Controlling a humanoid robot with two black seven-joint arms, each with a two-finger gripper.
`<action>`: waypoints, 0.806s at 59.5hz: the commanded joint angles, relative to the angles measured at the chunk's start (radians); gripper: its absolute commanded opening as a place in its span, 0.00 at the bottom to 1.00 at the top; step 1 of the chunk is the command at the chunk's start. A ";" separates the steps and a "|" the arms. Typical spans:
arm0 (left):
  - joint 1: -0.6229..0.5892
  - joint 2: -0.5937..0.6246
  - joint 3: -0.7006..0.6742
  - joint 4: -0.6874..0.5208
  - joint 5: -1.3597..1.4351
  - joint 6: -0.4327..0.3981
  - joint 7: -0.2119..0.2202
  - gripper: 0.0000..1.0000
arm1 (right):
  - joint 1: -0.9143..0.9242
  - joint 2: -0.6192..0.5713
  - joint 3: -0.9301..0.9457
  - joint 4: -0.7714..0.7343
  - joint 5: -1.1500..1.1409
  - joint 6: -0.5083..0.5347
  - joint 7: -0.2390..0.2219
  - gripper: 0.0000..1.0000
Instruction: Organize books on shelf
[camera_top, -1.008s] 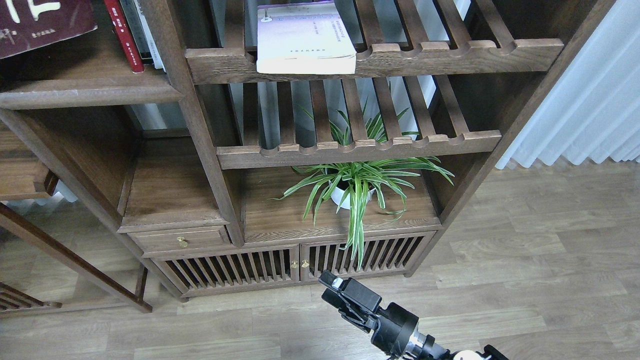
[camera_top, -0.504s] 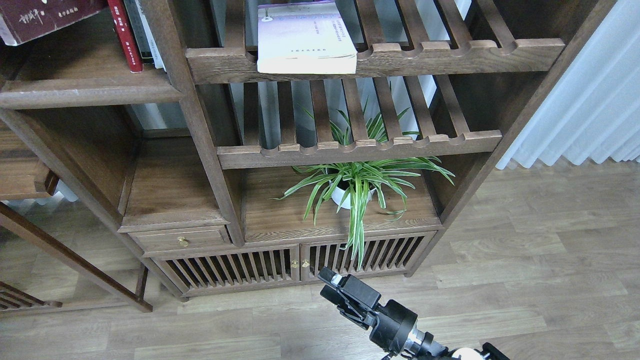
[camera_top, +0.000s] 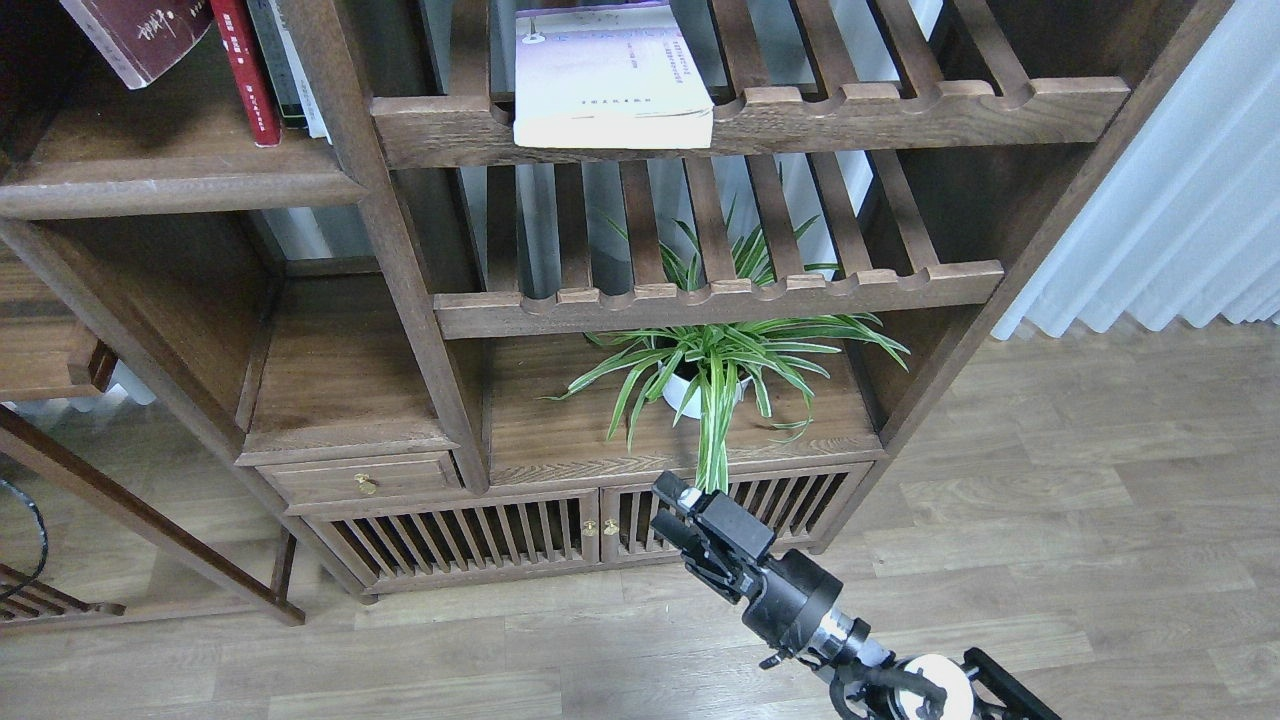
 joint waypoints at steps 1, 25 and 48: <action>-0.021 0.008 0.014 -0.002 0.048 0.000 0.000 0.01 | 0.039 0.003 -0.001 0.008 0.016 0.000 0.006 0.96; -0.092 0.005 0.129 0.039 0.161 0.000 -0.049 0.01 | 0.082 0.000 0.034 0.011 0.072 0.000 0.068 0.96; -0.098 0.034 0.147 0.123 0.170 0.000 -0.079 0.01 | 0.085 -0.006 0.089 0.014 0.105 0.000 0.071 0.96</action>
